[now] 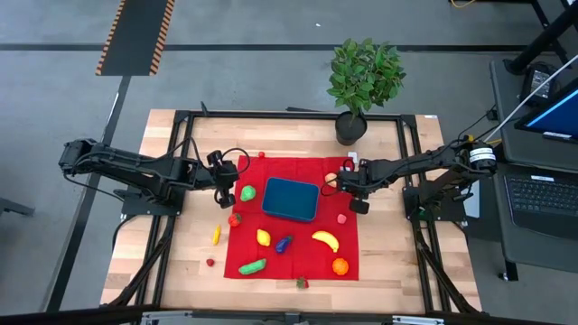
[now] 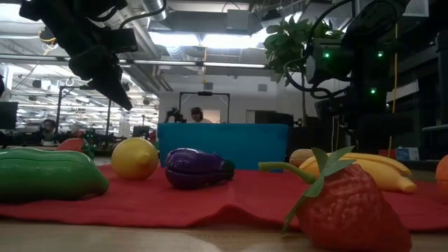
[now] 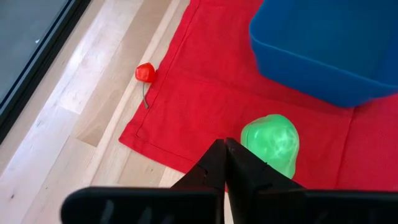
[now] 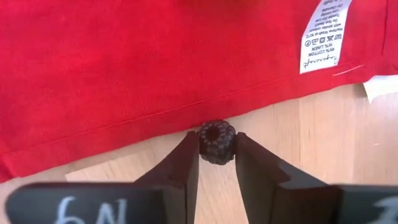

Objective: Pick and placing Produce into tupperware
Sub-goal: Put the blackberry into the blue bin

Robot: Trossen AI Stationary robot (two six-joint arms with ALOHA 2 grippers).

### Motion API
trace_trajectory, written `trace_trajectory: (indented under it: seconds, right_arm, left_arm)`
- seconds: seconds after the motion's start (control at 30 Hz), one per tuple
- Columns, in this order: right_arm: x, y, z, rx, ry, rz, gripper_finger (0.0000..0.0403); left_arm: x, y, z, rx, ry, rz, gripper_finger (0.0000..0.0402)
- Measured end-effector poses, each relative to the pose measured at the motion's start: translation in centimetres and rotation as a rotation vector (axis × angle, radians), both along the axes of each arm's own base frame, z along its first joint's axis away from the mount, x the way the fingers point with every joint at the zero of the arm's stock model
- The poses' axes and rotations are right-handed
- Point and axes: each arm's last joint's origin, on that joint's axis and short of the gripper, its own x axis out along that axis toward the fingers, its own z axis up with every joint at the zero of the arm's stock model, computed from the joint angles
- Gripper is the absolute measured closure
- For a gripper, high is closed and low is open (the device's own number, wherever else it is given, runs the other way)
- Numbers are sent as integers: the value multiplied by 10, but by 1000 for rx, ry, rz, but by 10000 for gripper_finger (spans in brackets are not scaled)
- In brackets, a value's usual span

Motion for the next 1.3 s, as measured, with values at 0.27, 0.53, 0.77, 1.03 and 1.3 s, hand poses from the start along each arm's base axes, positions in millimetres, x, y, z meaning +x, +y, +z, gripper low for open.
trace_trajectory:
  seconds: [0.27,0.53,0.77,1.03,1.3]
  right_arm:
    - [-1,0,0,1,6,-16,321]
    - [-3,-4,8,10,56,-94,328]
    - [2,-10,19,30,31,-106,374]
    - [3,-15,22,36,31,-102,365]
    - [4,-15,22,34,26,-102,340]
  left_arm:
    - [0,0,0,0,0,0,381]
    - [0,0,0,0,0,0,366]
    - [0,0,0,0,0,0,359]
    - [0,0,0,0,0,0,361]
    - [0,0,0,0,0,1,382]
